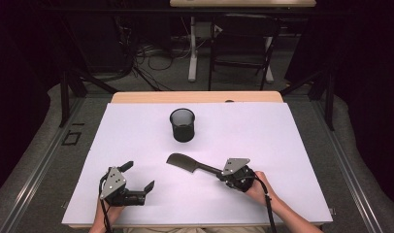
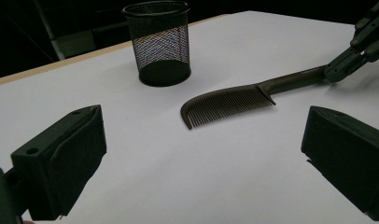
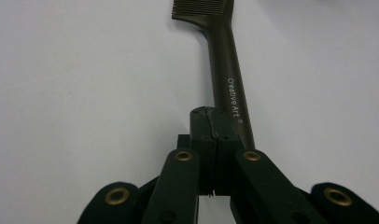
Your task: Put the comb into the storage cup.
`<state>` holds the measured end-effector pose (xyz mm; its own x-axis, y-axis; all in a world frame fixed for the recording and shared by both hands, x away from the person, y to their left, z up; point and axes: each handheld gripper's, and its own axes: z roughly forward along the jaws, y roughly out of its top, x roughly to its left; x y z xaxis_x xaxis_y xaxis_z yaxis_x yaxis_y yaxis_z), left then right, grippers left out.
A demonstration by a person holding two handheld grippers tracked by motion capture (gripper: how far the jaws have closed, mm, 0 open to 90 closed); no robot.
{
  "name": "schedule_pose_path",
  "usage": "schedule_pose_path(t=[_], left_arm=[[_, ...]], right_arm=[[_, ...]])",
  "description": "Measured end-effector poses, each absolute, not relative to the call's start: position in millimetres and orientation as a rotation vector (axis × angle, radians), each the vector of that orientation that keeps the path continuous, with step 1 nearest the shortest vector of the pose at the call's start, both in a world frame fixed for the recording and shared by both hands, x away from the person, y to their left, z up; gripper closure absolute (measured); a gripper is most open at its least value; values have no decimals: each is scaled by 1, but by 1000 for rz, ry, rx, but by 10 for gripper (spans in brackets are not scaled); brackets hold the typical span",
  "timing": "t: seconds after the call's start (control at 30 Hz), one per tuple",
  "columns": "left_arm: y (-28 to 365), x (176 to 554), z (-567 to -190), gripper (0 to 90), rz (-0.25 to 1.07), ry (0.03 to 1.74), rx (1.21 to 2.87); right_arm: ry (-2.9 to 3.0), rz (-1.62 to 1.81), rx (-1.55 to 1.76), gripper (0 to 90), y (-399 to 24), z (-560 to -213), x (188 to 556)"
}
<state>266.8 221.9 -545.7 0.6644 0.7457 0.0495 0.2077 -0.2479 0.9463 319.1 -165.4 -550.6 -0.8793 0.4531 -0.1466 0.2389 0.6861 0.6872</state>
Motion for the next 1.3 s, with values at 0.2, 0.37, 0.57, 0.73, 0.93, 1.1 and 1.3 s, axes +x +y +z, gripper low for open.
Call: schedule_pose_path(t=[0.2, 0.37, 0.57, 0.73, 0.93, 1.1, 1.3], left_arm=[[221, 267, -546, 0, 610, 763, 1791], [221, 267, -546, 0, 609, 764, 1790], [220, 267, -546, 0, 607, 762, 1795], [220, 268, -547, 0, 608, 762, 1791], [220, 267, -546, 0, 608, 762, 1792], [221, 267, -546, 0, 608, 764, 1791], [221, 267, -546, 0, 612, 764, 1791]], right_arm=[[2588, 992, 551, 900, -167, -551, 322], [2588, 988, 566, 900, -167, -551, 323], [2589, 978, 569, 900, -167, -551, 324], [2580, 978, 571, 900, -167, -550, 325], [2580, 982, 571, 900, -167, -550, 325], [2586, 994, 554, 860, -168, -546, 323], [2593, 1003, 566, 685, -171, -539, 319]])
